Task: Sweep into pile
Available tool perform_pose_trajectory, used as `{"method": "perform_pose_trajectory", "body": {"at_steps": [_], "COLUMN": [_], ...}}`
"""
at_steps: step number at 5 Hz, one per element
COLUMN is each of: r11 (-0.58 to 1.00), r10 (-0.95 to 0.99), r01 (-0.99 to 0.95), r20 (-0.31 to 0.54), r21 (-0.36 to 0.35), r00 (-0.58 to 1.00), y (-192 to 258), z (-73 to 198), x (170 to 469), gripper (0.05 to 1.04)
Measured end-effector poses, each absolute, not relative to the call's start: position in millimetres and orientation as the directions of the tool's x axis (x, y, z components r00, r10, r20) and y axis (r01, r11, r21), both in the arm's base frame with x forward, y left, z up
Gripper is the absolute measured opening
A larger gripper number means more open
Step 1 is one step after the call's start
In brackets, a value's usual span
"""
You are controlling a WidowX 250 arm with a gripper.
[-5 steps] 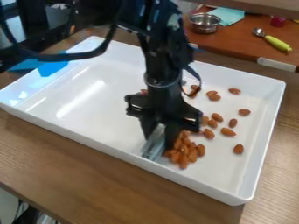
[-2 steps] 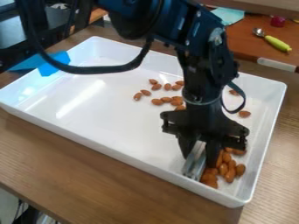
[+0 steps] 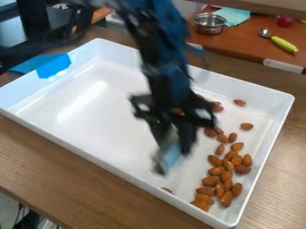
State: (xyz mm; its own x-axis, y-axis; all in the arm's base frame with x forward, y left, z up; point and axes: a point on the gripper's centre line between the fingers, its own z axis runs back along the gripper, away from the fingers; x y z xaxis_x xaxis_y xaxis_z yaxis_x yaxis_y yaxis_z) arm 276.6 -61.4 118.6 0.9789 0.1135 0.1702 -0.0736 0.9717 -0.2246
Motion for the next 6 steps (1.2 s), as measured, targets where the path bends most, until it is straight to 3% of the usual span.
{"method": "perform_pose_trajectory", "body": {"at_steps": [1, 2, 4, 6], "r11": [0.958, 0.959, 0.972, 0.972], "r10": [0.154, 0.201, 0.196, 0.15], "r01": [-0.11, -0.152, -0.157, -0.1], "r20": [0.15, 0.195, 0.233, 0.23], "r21": [-0.265, -0.24, -0.177, -0.214], "r00": [0.977, 0.96, 0.952, 0.962], "y": [-13, 34, 116, 130], "z": [130, 141, 97, 82], "x": [275, 295, 330, 343], "gripper": [0.38, 0.38, 0.38, 0.38]}}
